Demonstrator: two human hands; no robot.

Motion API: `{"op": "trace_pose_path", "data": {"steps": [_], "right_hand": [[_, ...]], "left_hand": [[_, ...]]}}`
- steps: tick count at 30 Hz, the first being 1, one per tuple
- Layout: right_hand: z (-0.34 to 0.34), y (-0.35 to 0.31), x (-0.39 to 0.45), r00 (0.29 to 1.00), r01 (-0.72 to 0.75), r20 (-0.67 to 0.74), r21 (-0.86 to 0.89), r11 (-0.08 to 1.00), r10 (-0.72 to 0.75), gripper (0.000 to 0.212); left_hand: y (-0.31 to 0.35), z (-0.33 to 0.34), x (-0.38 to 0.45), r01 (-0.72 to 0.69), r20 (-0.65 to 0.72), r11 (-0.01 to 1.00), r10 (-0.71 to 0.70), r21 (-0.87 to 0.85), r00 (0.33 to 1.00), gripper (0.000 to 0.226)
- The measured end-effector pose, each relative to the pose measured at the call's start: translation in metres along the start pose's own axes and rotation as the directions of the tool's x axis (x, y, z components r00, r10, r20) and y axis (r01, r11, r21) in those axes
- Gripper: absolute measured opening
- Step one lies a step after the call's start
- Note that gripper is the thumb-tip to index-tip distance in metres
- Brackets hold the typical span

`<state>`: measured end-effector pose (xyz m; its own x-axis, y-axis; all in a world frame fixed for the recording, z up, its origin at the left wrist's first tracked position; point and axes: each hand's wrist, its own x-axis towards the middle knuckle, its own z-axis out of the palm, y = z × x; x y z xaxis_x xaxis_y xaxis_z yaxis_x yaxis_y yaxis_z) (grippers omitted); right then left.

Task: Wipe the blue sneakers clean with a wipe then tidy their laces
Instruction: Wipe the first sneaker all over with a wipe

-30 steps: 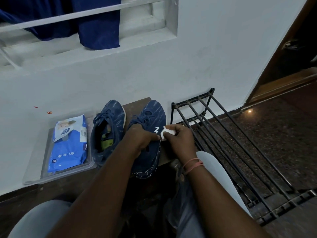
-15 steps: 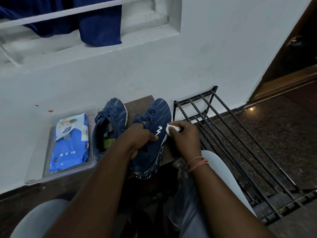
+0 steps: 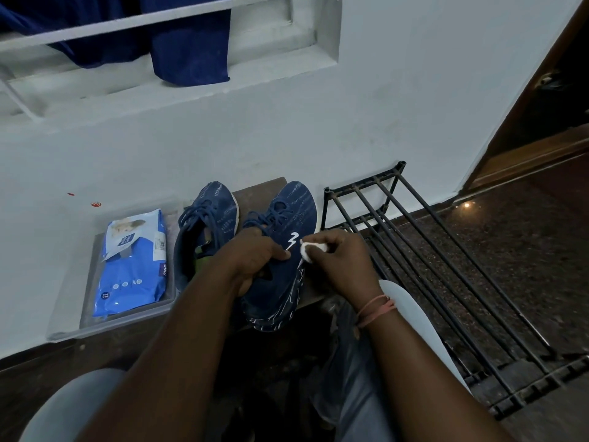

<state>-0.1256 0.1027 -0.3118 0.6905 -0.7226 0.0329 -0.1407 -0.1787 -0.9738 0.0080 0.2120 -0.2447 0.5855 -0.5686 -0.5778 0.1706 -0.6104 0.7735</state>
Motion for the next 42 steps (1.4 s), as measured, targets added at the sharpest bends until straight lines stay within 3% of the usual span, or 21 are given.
{"op": "trace_pose_path", "data": {"steps": [2,5,9,15,18,20,23,26,31,35,36,39,40,42], "right_hand": [[0.001,-0.001,0.001,1.000,-0.007,-0.021,-0.013,1.000,0.007,0.013],[0.000,-0.007,-0.004,0.988,0.014,0.154,-0.014,1.000,-0.012,0.010],[0.001,-0.005,-0.001,0.999,-0.016,-0.038,-0.013,1.000,0.016,0.011],[0.006,-0.018,-0.006,0.998,0.030,0.054,0.033,0.999,-0.032,0.008],[0.009,-0.016,-0.007,0.998,0.018,0.056,-0.010,1.000,-0.018,0.008],[0.014,-0.016,-0.009,0.998,0.020,0.057,-0.045,0.999,-0.018,0.008],[0.014,-0.020,-0.016,0.988,0.063,0.147,-0.058,0.996,-0.054,0.005],[0.012,-0.025,-0.015,0.972,0.069,0.225,0.001,0.998,-0.067,0.007],[0.026,-0.019,0.002,0.997,-0.012,-0.077,-0.072,0.997,0.007,0.008],[0.013,-0.030,-0.009,0.974,0.059,0.220,-0.059,0.996,-0.045,0.004],[0.012,-0.030,-0.010,0.971,0.077,0.232,-0.080,0.994,-0.056,0.004],[0.016,-0.023,-0.004,0.998,0.064,-0.006,-0.175,0.983,-0.066,0.005],[0.017,-0.022,-0.003,0.996,0.079,-0.014,-0.176,0.981,-0.083,0.006],[0.016,-0.023,-0.004,0.983,0.139,0.138,-0.117,0.983,-0.123,0.006]], "left_hand": [[0.000,0.000,0.000,0.000,-0.003,1.000,0.000,0.007,1.000,0.030],[0.001,-0.001,-0.002,-0.003,0.011,1.000,0.002,0.016,1.000,0.027],[0.004,0.005,-0.010,0.009,-0.010,0.999,-0.008,0.039,1.000,0.025],[-0.004,-0.001,-0.020,0.064,0.005,0.997,-0.065,0.053,0.998,0.033],[-0.007,0.001,-0.026,0.062,0.058,0.994,-0.057,-0.090,0.997,0.021],[-0.011,0.008,-0.025,0.071,0.037,0.967,-0.064,-0.244,0.997,0.026],[-0.014,0.013,-0.019,0.053,-0.060,0.952,-0.075,-0.303,0.995,0.036],[-0.016,0.009,-0.022,0.066,-0.060,0.927,-0.094,-0.368,0.994,0.038],[-0.016,0.009,-0.031,0.067,0.001,0.936,-0.072,-0.346,0.997,0.041],[-0.015,0.008,-0.028,0.094,-0.025,0.933,-0.109,-0.348,0.994,0.040],[-0.015,0.007,-0.027,0.093,-0.024,0.932,-0.108,-0.351,0.994,0.039],[-0.016,0.009,-0.028,0.082,-0.027,0.941,-0.096,-0.329,0.995,0.038],[-0.016,0.009,-0.028,0.077,-0.031,0.943,-0.091,-0.325,0.995,0.038],[-0.017,0.007,-0.027,0.077,-0.046,0.941,-0.098,-0.328,0.994,0.039]]}}
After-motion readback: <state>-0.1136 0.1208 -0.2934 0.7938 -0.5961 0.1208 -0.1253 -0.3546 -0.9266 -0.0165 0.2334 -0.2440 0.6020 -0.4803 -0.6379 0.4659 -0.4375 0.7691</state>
